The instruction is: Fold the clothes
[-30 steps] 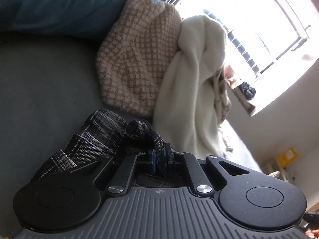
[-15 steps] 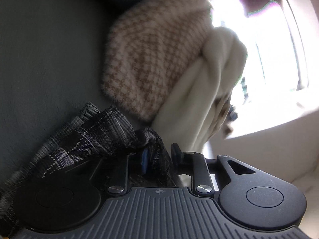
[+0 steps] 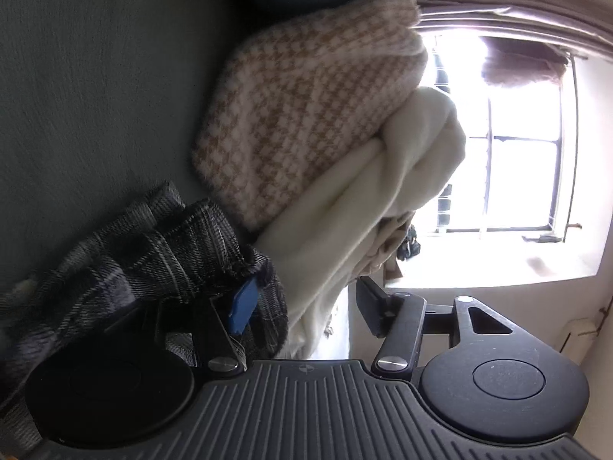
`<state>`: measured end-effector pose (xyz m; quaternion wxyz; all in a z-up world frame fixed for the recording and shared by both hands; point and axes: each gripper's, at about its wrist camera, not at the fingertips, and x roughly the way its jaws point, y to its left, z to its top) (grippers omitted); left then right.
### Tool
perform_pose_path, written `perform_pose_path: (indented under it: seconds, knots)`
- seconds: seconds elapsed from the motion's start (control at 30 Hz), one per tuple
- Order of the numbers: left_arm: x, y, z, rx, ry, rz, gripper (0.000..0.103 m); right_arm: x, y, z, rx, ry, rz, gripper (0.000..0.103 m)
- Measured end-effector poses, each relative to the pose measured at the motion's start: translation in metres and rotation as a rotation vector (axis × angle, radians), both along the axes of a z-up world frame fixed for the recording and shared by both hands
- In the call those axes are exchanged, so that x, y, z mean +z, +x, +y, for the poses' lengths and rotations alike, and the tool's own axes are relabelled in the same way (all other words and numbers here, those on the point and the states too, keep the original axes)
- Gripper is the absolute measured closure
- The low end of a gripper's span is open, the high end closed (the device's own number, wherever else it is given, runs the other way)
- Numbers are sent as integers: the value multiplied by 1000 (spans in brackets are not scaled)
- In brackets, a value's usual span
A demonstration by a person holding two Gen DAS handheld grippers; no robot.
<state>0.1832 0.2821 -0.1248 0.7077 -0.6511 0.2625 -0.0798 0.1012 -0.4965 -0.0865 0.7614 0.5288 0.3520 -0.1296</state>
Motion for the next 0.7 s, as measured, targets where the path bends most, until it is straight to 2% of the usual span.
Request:
perform_pose_path:
  seconds: [0.13, 0.27, 0.4, 0.5, 0.63, 0.7]
  knots:
    - [19, -21, 11, 3, 45, -4, 45, 12, -20, -1, -3, 29, -40, 44]
    - [36, -56, 21, -14, 126, -6, 43, 15, -43, 7, 14, 142, -102, 43]
    - [44, -101, 22, -60, 206, 24, 42, 9, -62, 37, 74, 283, -147, 41]
    - [35, -130, 15, -92, 224, 53, 40, -8, -76, 64, 104, 394, -154, 39]
    - [14, -147, 1, -103, 271, 115, 40, -40, -90, 105, 135, 492, -106, 38]
    - [4, -150, -5, -97, 306, 147, 40, -50, -90, 118, 149, 473, -80, 38]
